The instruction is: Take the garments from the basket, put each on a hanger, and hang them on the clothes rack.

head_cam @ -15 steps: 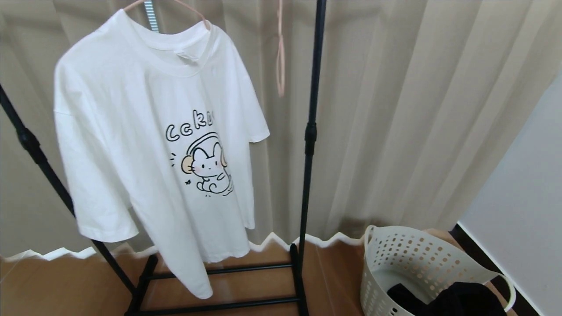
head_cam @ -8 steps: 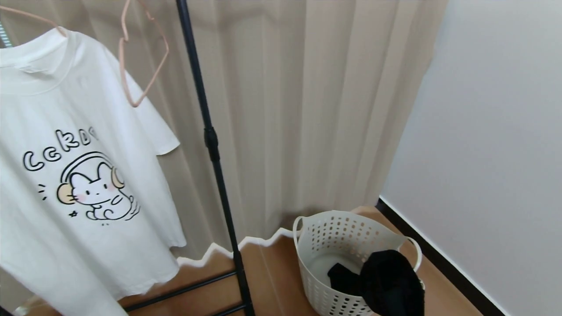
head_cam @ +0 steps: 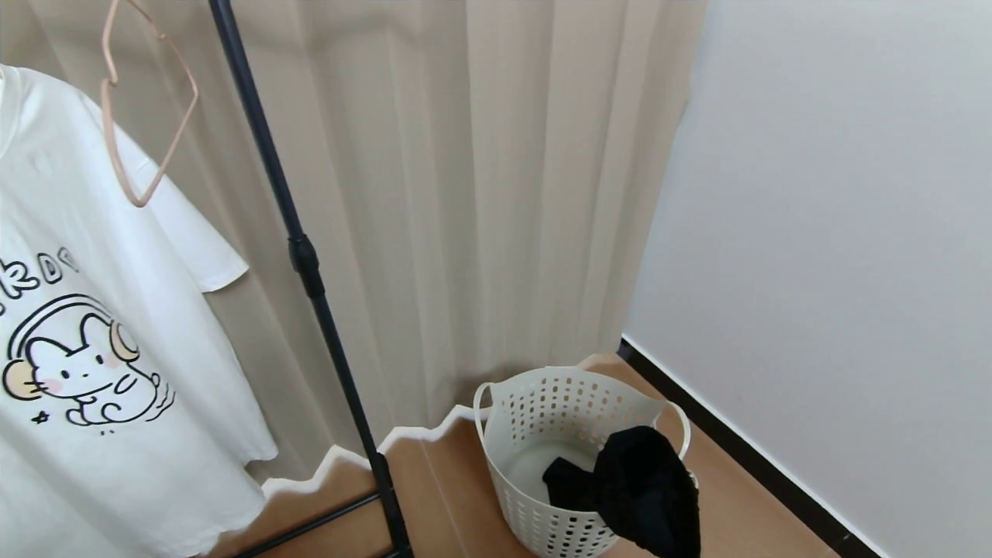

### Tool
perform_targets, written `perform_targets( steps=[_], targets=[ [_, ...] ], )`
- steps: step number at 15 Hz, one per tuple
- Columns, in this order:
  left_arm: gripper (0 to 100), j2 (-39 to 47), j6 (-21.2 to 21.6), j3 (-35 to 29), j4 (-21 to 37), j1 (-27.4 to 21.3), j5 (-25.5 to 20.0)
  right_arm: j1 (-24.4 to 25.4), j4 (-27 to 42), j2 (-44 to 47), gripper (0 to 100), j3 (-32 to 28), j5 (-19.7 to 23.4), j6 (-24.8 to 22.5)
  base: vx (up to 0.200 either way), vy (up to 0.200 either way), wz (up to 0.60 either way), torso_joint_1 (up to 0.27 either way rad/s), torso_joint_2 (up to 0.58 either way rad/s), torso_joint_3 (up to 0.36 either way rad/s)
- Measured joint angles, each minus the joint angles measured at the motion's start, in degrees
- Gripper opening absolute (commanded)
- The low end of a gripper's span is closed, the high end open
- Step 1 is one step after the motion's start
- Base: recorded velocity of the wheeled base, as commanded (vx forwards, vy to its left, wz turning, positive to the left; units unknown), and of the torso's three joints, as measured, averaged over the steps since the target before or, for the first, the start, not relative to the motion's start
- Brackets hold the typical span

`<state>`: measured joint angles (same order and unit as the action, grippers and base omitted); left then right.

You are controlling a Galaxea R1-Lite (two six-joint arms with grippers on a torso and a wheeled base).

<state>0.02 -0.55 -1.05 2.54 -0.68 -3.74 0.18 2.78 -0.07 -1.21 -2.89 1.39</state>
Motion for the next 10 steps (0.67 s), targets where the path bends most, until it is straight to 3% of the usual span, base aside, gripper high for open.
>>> perform_targets(
  steps=[10],
  targets=[
    [100,0.0,0.0,0.0,0.1,0.0,0.0,0.0,0.0,0.0,100,0.0,0.0,0.0,0.0,0.0,0.0,0.0,0.0,0.0]
  ],
)
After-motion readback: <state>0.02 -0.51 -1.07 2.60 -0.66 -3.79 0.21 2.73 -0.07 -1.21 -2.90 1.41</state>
